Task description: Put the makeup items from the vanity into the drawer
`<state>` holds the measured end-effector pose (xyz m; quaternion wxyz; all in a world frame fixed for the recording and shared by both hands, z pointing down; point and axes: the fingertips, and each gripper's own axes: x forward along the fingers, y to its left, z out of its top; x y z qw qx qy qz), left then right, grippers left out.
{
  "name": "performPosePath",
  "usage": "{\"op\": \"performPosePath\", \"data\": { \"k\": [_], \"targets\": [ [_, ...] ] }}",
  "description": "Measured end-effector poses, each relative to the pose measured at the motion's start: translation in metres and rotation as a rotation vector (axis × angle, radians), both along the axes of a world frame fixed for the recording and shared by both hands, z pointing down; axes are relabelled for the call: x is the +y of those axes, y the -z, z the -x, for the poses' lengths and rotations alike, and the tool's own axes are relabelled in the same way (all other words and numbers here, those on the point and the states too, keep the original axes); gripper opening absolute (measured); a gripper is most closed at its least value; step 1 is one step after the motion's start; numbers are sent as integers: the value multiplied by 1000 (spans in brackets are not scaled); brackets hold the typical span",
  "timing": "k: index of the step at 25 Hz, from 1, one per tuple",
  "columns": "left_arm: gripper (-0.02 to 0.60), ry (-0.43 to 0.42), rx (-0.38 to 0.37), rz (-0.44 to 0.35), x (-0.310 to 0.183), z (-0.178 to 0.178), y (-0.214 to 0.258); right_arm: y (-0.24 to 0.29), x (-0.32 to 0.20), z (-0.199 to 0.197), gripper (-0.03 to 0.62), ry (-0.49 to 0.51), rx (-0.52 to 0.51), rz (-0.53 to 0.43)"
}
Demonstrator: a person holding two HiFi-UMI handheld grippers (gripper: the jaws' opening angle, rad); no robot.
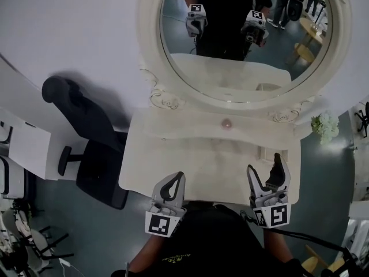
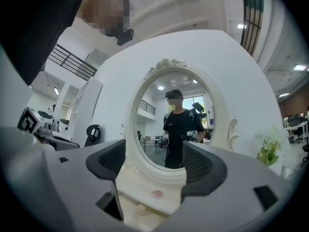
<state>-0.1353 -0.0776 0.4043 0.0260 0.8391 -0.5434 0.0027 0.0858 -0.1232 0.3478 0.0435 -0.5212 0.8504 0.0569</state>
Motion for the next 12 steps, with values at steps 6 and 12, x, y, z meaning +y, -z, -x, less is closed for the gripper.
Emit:
{"op": "performPosePath", "data": {
  "k": [6,12],
  "targets": [
    [21,38,19,32,4,3,-10,-24,-33,12,351,56,50,79],
    [21,75,33,94,5,12,-28,-91,-104,34,351,94,142,313]
  ]
}}
